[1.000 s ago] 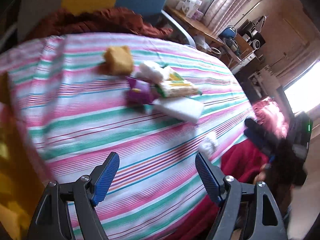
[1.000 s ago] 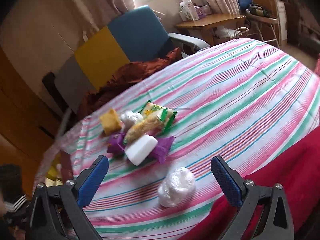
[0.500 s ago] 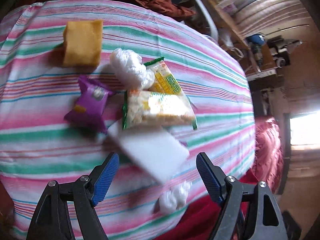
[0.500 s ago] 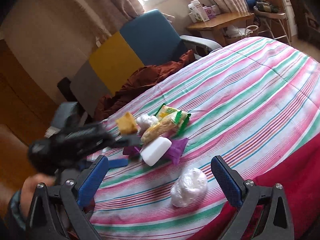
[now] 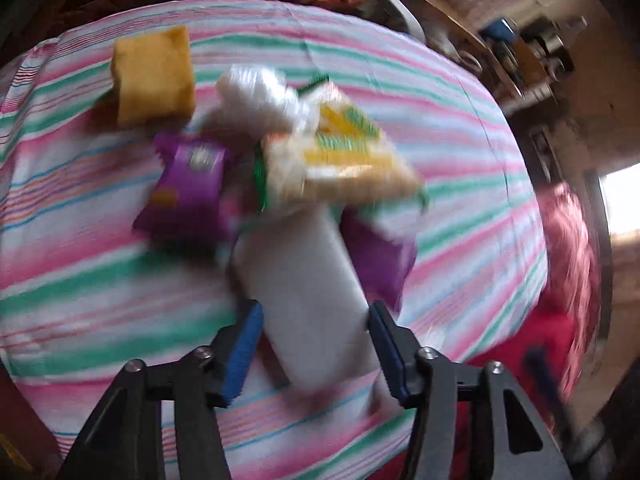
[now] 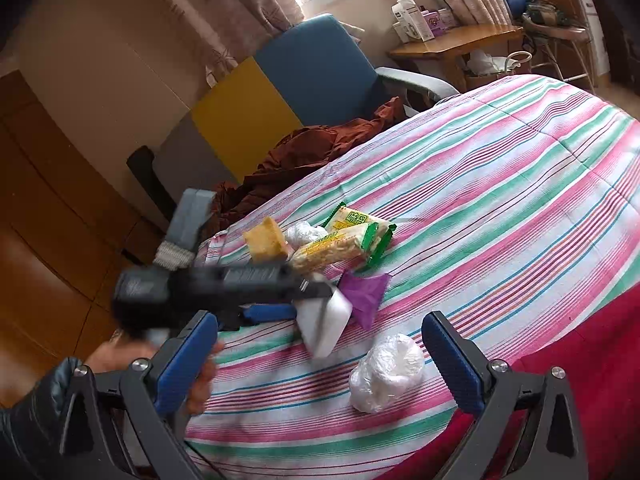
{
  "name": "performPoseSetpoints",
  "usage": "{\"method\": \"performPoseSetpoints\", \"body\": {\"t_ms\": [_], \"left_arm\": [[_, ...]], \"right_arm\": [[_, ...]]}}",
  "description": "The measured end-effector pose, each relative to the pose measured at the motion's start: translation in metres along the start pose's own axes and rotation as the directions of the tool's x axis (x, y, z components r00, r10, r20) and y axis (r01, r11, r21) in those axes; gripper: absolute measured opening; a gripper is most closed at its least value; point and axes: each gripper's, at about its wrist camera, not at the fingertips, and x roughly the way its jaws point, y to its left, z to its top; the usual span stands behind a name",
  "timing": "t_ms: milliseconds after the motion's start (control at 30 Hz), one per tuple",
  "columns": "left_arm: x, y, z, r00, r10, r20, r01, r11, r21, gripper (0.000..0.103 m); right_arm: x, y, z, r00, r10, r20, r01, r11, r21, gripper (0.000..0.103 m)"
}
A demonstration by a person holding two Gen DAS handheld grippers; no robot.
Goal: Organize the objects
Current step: 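Grasp the white rectangular block with the left gripper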
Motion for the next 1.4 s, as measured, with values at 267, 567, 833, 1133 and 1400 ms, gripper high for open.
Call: {"method": "performPoseSetpoints", "body": {"t_ms": [267, 567, 833, 1133, 1400], "left_arm": [[-0.034, -0.005, -0.055, 0.998, -0.012, 0.069, -0.004, 0.974, 0.224, 0.051], [-0.061, 0.048, -0.094, 0.991, 0.055, 0.125, -0.076, 0.983, 0.170, 0.051], [-0.087, 0.068, -0.112, 0.981, 0.078, 0.178, -0.105, 0.984, 0.144, 0.056], [-0.055, 0.077, -0.090, 0.988, -0.149, 0.042, 0.153, 0.981, -0.118, 0.056], [-0.045, 0.052, -0.046, 0.996, -0.030, 0.086, 0.035, 0.998, -0.060, 0.073]], "right_arm": [[0.004, 0.004, -0.001, 0.999, -0.034, -0.027, 0.034, 0.999, -0.020, 0.103], [0.007, 0.006, -0.002, 0.996, -0.076, -0.042, 0.075, 0.997, -0.022, 0.103], [0.010, 0.009, -0.003, 0.992, -0.115, -0.057, 0.114, 0.993, -0.032, 0.103], [0.010, 0.009, -0.003, 0.989, -0.136, -0.058, 0.134, 0.991, -0.026, 0.103], [0.010, 0.009, -0.003, 0.991, -0.118, -0.058, 0.117, 0.993, -0.024, 0.103]]}}
